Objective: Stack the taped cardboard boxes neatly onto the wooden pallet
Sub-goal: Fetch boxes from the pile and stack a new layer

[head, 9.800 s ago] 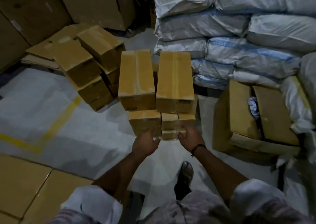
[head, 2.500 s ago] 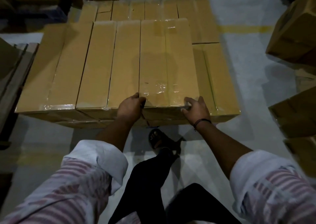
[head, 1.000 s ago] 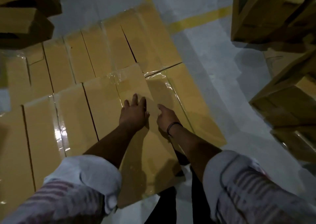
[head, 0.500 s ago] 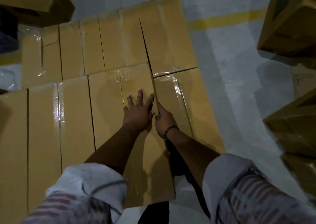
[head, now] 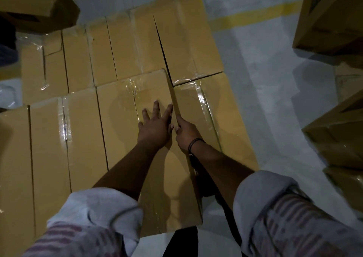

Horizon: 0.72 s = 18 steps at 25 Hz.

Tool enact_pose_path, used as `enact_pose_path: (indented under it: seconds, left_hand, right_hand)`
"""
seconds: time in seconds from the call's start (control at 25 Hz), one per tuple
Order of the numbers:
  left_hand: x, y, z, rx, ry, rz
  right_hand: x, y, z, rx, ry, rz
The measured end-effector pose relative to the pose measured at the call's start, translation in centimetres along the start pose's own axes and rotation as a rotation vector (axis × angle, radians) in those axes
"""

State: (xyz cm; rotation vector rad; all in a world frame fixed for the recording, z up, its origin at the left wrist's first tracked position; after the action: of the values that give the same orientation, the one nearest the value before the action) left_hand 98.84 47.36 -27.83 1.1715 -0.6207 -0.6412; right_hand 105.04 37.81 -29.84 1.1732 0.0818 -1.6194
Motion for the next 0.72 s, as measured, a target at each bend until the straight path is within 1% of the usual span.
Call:
enact_pose_path:
  seconds: [0.2,0.72]
  left_hand:
    - [0.0,-0.1,0.8,0.024,0.002,-0.003]
    - [-0.2,-0.3,1.1,0.019,0.001,-0.01]
  right_hand:
    - [0.2,-0.3,-0.1,0.021,0.017,0.003]
    - [0.4,-0.9,-0.7,0.019,0.035,0.04]
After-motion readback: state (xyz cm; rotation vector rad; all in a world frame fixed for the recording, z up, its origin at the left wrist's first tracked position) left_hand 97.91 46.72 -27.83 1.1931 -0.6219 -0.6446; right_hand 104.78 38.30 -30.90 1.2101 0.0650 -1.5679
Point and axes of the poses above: each hand's wrist, its own z-axis away from the middle knuckle, its own y-axis out of the back of the hand, x = y × z, the point moved 9 cm from there along -z, towards the middle knuckle, and after that the axes turned 12 degrees about x, right-handed, at the moved point
